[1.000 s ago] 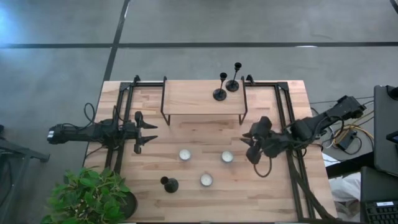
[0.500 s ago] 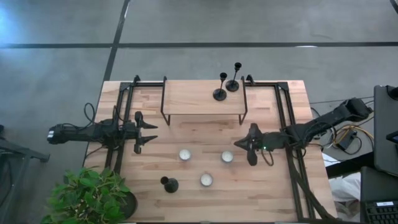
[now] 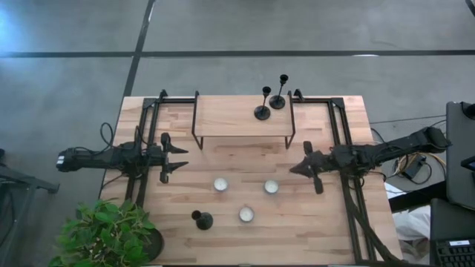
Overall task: Pick & Place candle stick holders
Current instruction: Put the black candle holder on the shelf
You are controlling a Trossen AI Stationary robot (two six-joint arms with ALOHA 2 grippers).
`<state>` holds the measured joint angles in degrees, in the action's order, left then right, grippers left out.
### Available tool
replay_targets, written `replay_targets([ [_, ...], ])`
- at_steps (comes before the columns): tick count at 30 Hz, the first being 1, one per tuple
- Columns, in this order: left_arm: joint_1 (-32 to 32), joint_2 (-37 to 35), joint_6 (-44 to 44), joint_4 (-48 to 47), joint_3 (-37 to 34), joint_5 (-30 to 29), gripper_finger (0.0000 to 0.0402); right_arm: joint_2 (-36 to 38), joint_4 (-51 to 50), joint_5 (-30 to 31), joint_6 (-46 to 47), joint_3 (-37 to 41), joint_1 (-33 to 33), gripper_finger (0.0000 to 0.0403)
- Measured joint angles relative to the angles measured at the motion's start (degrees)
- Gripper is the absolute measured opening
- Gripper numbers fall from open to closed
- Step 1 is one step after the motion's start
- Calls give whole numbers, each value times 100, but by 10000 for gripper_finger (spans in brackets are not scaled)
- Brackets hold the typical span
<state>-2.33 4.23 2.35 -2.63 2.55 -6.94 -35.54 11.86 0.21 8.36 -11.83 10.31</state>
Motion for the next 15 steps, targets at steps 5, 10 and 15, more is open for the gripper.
replay_targets([
  [5, -2, 0, 0, 0, 0, 0, 202, 532, 202, -629, 96, 362, 4, 8],
  [10, -1, -1, 0, 0, 0, 0, 202, 793, 206, -454, 13, 536, 1, 8],
  [15, -1, -2, 0, 0, 0, 0, 202, 699, 205, -453, -1, 440, 2, 8],
])
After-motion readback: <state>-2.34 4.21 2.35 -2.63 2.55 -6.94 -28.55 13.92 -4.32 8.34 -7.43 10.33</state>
